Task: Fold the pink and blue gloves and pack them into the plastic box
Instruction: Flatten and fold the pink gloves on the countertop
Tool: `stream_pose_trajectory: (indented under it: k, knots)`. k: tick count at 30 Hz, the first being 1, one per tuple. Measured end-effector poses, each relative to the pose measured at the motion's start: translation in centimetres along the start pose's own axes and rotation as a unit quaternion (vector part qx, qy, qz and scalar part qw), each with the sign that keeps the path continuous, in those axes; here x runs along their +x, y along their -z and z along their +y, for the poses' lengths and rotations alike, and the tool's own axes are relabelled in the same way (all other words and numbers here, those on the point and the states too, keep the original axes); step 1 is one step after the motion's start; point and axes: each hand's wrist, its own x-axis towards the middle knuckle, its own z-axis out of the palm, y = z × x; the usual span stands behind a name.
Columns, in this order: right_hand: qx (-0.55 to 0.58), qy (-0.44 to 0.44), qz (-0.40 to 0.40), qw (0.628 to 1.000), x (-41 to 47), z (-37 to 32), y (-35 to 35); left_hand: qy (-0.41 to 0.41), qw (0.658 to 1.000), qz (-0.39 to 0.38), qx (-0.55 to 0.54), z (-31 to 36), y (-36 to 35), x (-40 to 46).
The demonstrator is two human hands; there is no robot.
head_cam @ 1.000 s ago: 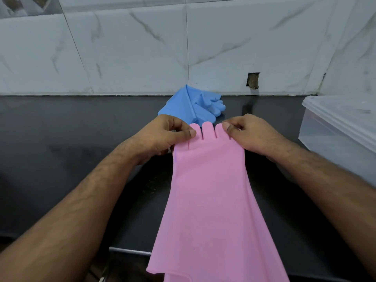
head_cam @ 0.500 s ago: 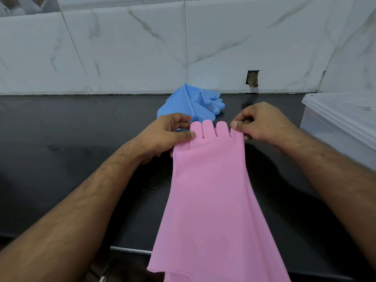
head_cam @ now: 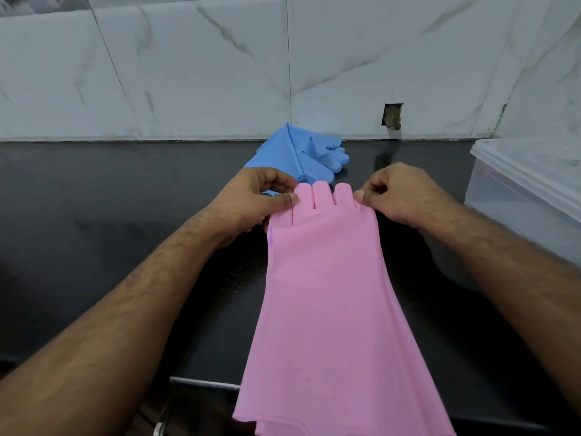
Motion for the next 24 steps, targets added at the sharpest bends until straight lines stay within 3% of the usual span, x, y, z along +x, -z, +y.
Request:
stream_pose_trajectory:
  k: [4, 9, 17, 24]
  knots:
    - [0.017, 0.003, 0.018, 1.000, 0.0, 0.0, 0.4, -0.002, 1.000, -0.008, -0.015, 0.0, -0.1, 0.0]
    - [-0.010, -0.021, -0.038, 0.999, 0.2, 0.2, 0.3, -0.015, 1.000, -0.003, -0.004, 0.0, -0.1, 0.0]
    - [0.004, -0.028, 0.063, 0.998, 1.1, 1.5, -0.4, -0.016, 0.999, -0.034, 0.030, -0.3, -0.3, 0.2]
    - [0.045, 0.012, 0.067, 0.997, 0.8, 1.6, -0.5, -0.031, 0.999, -0.022, 0.006, -0.8, -0.6, 0.3]
